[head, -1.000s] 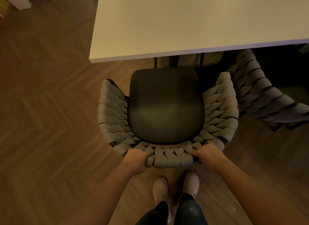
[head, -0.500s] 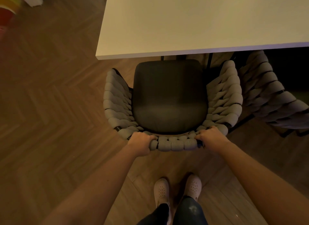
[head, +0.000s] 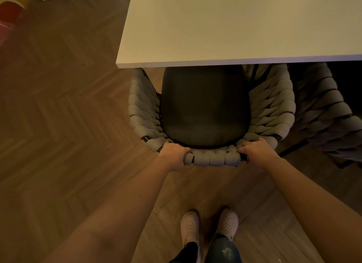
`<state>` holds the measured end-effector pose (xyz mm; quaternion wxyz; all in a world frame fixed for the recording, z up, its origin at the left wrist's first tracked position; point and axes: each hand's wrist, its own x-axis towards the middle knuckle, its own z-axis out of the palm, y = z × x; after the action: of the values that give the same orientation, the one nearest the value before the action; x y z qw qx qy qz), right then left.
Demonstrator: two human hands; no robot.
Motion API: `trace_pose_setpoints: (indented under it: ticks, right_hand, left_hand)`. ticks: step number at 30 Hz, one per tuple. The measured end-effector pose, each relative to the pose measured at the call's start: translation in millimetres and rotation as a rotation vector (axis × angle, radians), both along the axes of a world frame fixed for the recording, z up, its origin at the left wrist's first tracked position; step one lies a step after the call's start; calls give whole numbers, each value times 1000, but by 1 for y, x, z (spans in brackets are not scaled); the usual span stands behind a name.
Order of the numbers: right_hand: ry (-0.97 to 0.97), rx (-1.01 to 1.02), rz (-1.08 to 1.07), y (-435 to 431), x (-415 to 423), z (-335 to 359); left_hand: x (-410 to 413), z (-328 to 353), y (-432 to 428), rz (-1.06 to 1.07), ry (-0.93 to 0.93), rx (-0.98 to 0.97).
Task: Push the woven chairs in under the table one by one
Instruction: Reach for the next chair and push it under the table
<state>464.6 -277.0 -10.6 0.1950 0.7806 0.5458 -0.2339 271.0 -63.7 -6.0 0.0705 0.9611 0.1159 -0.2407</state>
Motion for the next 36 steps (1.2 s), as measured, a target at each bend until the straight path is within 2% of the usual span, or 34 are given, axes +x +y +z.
trace_pose_setpoints:
  ticks: [9,22,36]
  right_hand:
    - [-32,-81,2,10,0,6]
    - [-46,25,-49,0,-6,2]
    - [-43,-6,-33,0,-8,3]
  left_hand:
    - [6,5,7,-25,13,1]
    - [7,7,-4,12,59,30]
    - [1,6,-8,13,82,40]
